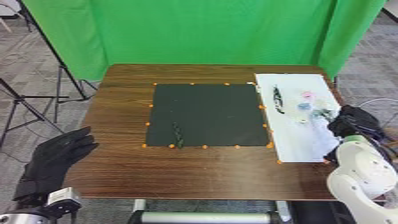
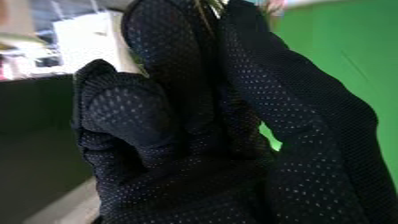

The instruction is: Arrange flowers

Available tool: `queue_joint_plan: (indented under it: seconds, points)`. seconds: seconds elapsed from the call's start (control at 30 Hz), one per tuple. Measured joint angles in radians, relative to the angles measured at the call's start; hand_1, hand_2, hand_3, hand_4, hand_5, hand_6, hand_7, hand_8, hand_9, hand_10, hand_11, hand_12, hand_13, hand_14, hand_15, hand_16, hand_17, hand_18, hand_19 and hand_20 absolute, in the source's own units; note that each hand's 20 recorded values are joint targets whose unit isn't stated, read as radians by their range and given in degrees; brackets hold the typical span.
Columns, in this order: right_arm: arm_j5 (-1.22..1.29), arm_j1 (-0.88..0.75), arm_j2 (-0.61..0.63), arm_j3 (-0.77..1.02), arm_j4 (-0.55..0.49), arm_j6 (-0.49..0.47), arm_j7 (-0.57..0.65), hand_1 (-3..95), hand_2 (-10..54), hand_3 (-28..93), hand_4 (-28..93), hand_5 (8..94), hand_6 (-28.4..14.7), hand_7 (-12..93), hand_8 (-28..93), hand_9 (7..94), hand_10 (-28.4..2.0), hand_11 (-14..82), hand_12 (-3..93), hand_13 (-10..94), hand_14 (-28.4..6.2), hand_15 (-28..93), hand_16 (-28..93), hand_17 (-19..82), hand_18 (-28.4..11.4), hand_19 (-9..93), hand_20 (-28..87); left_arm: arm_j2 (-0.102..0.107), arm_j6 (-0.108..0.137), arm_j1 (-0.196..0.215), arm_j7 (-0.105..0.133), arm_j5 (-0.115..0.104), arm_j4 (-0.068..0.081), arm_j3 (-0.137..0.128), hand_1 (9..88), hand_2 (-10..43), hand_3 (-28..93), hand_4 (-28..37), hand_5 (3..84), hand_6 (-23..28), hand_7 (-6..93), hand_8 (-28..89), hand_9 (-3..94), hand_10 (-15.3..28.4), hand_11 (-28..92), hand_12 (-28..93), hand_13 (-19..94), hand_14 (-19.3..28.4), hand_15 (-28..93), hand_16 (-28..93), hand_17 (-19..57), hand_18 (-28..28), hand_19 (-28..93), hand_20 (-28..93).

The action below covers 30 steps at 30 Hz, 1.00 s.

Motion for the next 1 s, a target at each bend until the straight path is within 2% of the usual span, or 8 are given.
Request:
queue_joint_plan:
  seconds: [0.3, 0.57, 0.7, 0.83, 1.0]
  points:
    - [0.004, 0.081, 0.02, -0.08, -0.096, 0.002, -0.031, 53.7, -7.0, 77, -28, 84.1, -4.4, 23, 22, 86.6, -14.8, 36.6, 27.4, 78, -10.1, 71, 24, 37, -28.0, 93, 22, 0.001, 0.004, 0.012, 0.001, -0.001, -0.003, -0.014, 26.2, 6.2, 82, -15.7, 45.2, 13.7, 13.4, -8, 37.7, 22.1, 35, 9, 27, 28.3, 58, -12, -9.9, 21.3, 56, 11]
    - [0.007, 0.282, -0.003, -0.327, -0.11, -0.023, -0.066, 53.9, -7.3, 77, -27, 84.6, -4.6, 23, 23, 87.0, -14.8, 36.6, 27.2, 78, -10.2, 72, 25, 37, -28.2, 93, 23, 0.001, 0.004, 0.01, -0.007, 0.002, -0.005, -0.02, 26.3, 6.3, 82, -15.6, 45.3, 13.8, 13.3, -8, 37.7, 22.1, 35, 9, 27, 28.3, 58, -12, -10.0, 21.3, 56, 11]
    - [0.003, 0.398, -0.057, -0.453, -0.081, -0.049, -0.081, 53.8, -7.5, 77, -27, 84.7, -4.6, 22, 23, 87.1, -14.7, 36.7, 27.4, 78, -10.1, 72, 25, 37, -28.2, 93, 23, 0.001, 0.003, 0.004, -0.019, 0.003, -0.005, -0.019, 26.2, 6.3, 82, -15.5, 45.2, 13.8, 13.3, -8, 37.7, 22.0, 35, 9, 27, 28.3, 58, -12, -10.0, 21.3, 57, 11]
    - [-0.006, 0.502, -0.139, -0.569, -0.005, -0.103, -0.094, 53.5, -7.6, 77, -26, 84.8, -4.5, 22, 24, 87.2, -14.8, 36.7, 27.4, 79, -10.0, 72, 25, 37, -28.3, 93, 23, 0.001, 0.003, -0.007, -0.032, 0.005, -0.005, -0.018, 26.3, 6.3, 82, -15.5, 45.2, 13.8, 13.3, -8, 37.7, 22.0, 35, 9, 27, 28.3, 58, -12, -10.0, 21.4, 56, 11]
    - [-0.02, 0.55, -0.243, -0.639, 0.075, -0.164, -0.105, 53.4, -7.6, 77, -26, 84.9, -4.5, 22, 24, 87.2, -14.8, 36.9, 27.3, 79, -10.1, 72, 25, 38, -28.3, 93, 23, 0.0, 0.001, -0.016, -0.041, 0.009, -0.005, -0.018, 26.3, 6.3, 82, -15.4, 45.2, 13.8, 13.3, -8, 37.8, 22.1, 35, 9, 27, 28.3, 58, -12, -10.0, 21.3, 57, 11]
